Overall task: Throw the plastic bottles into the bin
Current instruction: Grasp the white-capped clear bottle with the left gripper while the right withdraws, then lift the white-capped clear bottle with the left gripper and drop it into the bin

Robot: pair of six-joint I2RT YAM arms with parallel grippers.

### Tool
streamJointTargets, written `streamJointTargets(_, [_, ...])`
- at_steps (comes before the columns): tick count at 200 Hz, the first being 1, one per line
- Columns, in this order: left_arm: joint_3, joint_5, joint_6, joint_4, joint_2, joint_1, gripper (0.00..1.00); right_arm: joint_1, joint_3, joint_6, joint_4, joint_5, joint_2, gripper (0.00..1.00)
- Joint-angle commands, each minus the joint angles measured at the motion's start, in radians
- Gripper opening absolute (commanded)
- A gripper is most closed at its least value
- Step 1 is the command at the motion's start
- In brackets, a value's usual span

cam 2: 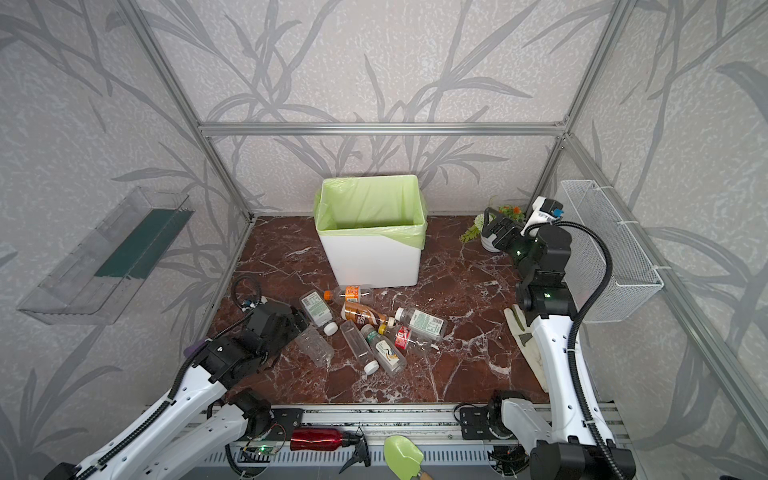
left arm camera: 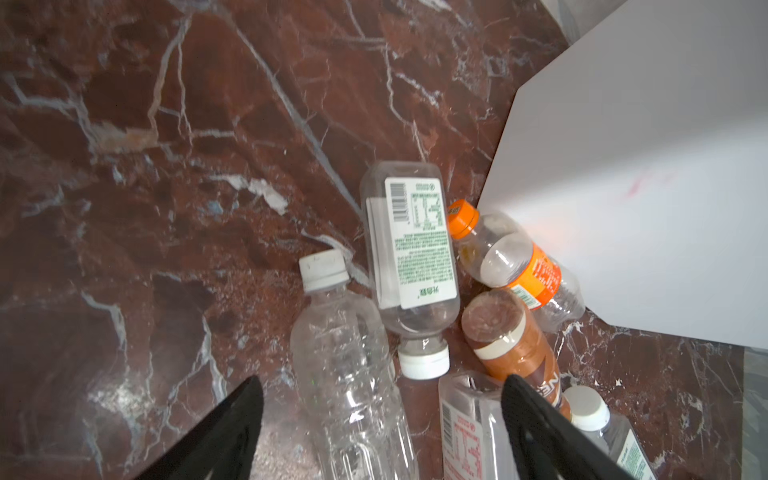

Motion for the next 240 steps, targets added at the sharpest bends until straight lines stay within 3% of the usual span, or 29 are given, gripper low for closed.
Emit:
streamJointTargets(1, [-0.054,-0.05,-0.202,-0.051,0.005,-0.048,0.89,-0.023,-0.061,0.083,0.046,-0.037,-0.061,0.99])
streamJointTargets(40, [-0.158,0.036,-0.289,0.068,0.065,-0.087,0.85,-0.037,-0.106,0.091,-0.01,-0.019,-0.064,0.99])
streamJointTargets(152, [-0.278,0.011,-0.248,0.327,0.238,-0.078,0.78,-0.04,-0.131,0.104,-0.014,-0.037,-0.053,0.99])
streamJointTargets(182, [-0.285,0.033,-0.234,0.342,0.248,-0.059,0.61,-0.04,-0.127,0.095,-0.02,-0.043,-0.038,0.99])
streamJointTargets(215, [-0.283,0.007,-0.229,0.287,0.166,-0.055,0.54,-0.039,-0.125,0.106,-0.011,-0.062,-0.015,0.99])
streamJointTargets(240, [-0.235,-0.045,-0.161,0.198,0.08,-0.055,0.5,-0.039,-0.125,0.099,-0.004,-0.075,-0.002,0.99])
